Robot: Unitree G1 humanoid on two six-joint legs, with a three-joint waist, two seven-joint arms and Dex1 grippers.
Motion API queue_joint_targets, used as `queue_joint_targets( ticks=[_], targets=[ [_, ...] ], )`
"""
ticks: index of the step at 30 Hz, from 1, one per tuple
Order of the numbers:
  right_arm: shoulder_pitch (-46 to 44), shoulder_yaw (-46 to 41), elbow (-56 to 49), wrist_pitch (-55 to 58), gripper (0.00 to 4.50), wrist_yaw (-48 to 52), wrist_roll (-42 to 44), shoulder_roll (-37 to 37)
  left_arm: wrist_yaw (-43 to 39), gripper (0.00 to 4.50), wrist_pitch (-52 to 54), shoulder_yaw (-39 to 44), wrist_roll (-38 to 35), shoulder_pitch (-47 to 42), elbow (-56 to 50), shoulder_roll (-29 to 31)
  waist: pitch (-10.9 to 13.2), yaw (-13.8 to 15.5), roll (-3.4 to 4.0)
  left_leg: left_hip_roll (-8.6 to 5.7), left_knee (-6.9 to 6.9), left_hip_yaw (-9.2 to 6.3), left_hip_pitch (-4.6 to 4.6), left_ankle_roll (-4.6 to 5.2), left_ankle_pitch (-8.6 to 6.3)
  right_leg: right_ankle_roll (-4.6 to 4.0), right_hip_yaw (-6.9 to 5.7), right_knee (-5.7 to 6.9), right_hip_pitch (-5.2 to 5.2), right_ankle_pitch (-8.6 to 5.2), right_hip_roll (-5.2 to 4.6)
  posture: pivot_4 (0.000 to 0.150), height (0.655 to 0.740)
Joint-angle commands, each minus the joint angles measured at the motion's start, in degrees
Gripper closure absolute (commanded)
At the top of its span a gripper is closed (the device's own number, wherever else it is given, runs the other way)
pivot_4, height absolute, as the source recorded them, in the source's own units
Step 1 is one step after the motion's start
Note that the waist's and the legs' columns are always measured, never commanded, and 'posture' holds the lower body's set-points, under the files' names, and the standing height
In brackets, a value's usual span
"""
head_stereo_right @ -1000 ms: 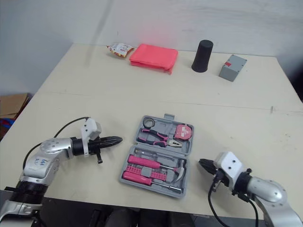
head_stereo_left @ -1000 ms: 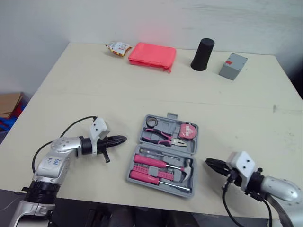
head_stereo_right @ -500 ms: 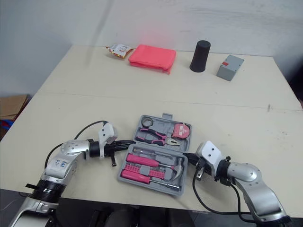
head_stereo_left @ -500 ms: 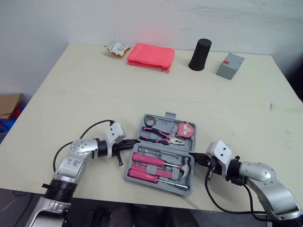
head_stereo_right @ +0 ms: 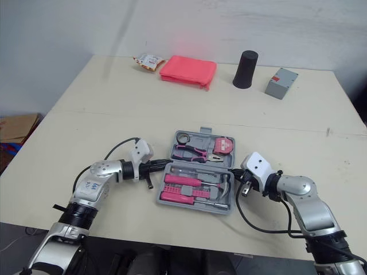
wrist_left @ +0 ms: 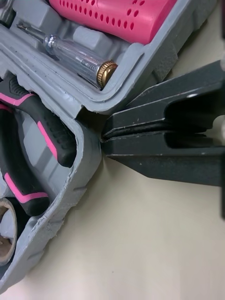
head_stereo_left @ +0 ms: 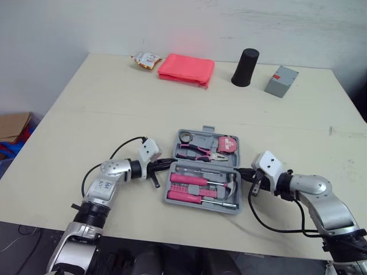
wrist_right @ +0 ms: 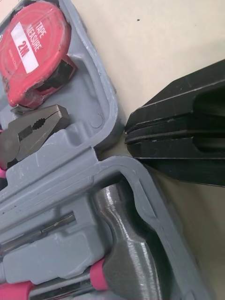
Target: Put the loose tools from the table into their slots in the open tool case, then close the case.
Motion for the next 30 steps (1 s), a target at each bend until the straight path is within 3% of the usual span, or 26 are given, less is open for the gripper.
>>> queue_joint_targets(
  ticks=[1,4,6,9,11,15,16,20,26,30],
  targets=[
    [0.5,-2.0,-0.7,-0.8,4.4,-1.5,-0.4,-0.5,0.5,4.5,-1.9,0.4,1.5,0.3,2.4,0.5,0.0,0.0,0.0,-0.01,0.0,0.0,0.0,0.02,0.01,0.0,0.0,0.01,0.0,0.0,-0.01,0.15,0.74],
    [2.6,-7.5,-1.3,1.5,4.4,-2.7,1.9,-2.0,0.4,4.5,-3.1,3.5,0.4,2.2,0.6,3.3,0.0,0.0,0.0,-0.01,0.0,0.0,0.01,0.07,0.01,0.0,0.0,0.04,0.0,0.04,-0.02,0.15,0.74],
    [4.7,-12.0,-3.2,6.4,4.5,-2.1,5.7,-3.2,0.8,3.98,-2.3,6.4,-1.3,3.3,-1.4,5.3,0.0,-0.2,0.01,0.0,-0.06,0.0,0.0,0.04,0.01,-0.01,0.01,0.02,-0.02,0.03,-0.02,0.15,0.74],
    [5.9,-17.7,-6.5,14.9,3.51,-3.1,12.0,-3.0,-0.6,2.83,1.0,10.1,-5.5,3.3,-4.5,7.0,0.0,-0.6,0.03,0.13,-0.16,0.04,-0.04,-0.09,-0.01,-0.07,0.01,0.0,-0.13,-0.01,0.09,0.15,0.74],
    [3.8,-21.5,-8.8,24.0,2.55,-5.9,16.8,-2.9,3.2,1.92,22.4,11.0,-8.4,-0.2,-7.1,9.2,0.2,-0.5,0.02,0.22,-0.14,0.02,-0.06,-0.13,-0.03,-0.1,-0.01,0.01,-0.15,-0.02,0.18,0.15,0.74],
    [-10.1,-28.5,-9.2,59.3,0.47,-15.4,25.2,-1.0,3.8,0.02,43.2,11.5,-15.8,-9.0,-12.1,9.3,0.9,-0.5,-0.03,0.15,-0.07,-0.07,-0.15,-0.03,0.1,-0.15,-0.01,0.22,-0.23,0.07,0.08,0.15,0.74],
    [-13.4,-29.3,-8.8,65.6,0.04,-16.3,25.8,-0.6,5.1,0.0,47.1,11.9,-16.6,-11.0,-12.3,8.8,0.9,-0.5,-0.03,0.12,-0.06,-0.07,-0.24,-0.05,0.18,-0.16,-0.04,0.22,-0.33,0.12,0.04,0.15,0.74],
    [-24.4,-27.6,-4.0,72.7,0.04,-24.3,31.9,1.2,11.3,0.0,58.5,8.4,-15.4,-19.2,-11.3,5.7,0.9,-0.4,-0.01,0.1,-0.18,-0.1,-0.38,-0.46,0.42,-0.21,-0.07,0.23,-0.58,0.1,0.1,0.15,0.74],
    [-29.7,-20.7,1.6,72.7,0.04,-37.2,34.1,3.4,19.0,0.0,56.8,2.2,-9.4,-23.8,-9.2,0.7,0.9,-0.2,-0.01,0.13,-0.01,0.08,-2.0,-0.5,0.64,-0.19,0.05,0.46,-2.32,0.09,0.19,0.15,0.74],
    [-31.3,-18.6,3.2,72.7,0.04,-42.7,36.4,4.6,20.4,0.0,55.1,-0.9,-6.7,-23.9,-9.9,0.8,0.9,-0.2,-0.01,0.13,0.03,0.37,-2.39,-0.49,0.66,-0.19,0.33,0.81,-3.0,0.09,0.2,0.15,0.74]
  ],
)
